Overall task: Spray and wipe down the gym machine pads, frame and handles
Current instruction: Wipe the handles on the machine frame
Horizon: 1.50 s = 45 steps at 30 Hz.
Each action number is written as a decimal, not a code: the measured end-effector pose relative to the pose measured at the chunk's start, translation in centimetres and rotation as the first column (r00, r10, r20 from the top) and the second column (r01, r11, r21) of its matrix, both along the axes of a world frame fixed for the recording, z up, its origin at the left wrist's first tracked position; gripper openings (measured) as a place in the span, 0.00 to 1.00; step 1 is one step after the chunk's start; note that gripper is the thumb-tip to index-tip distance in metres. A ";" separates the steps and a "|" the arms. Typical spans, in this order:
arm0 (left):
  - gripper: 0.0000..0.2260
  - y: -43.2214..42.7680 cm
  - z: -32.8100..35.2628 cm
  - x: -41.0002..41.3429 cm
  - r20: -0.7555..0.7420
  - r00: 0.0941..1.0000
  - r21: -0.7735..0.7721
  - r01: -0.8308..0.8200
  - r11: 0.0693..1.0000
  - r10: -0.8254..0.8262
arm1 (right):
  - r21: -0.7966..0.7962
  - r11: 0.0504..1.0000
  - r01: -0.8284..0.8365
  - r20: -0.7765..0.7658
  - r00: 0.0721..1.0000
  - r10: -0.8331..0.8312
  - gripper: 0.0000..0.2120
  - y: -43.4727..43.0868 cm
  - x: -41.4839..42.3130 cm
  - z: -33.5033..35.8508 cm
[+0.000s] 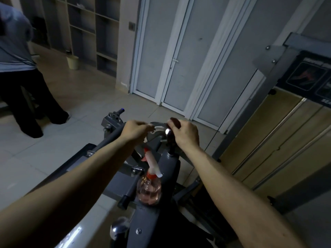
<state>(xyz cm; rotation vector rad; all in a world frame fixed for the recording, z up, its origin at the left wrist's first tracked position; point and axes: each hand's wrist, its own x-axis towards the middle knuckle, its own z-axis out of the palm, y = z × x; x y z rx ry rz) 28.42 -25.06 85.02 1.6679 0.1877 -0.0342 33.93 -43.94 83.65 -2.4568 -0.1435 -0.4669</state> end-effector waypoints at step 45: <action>0.05 21.0 1.0 -24.9 -0.030 0.926 -0.451 -0.349 0.822 0.377 | 0.584 0.805 -0.109 0.118 0.992 0.048 0.16 25.9 -22.3 4.3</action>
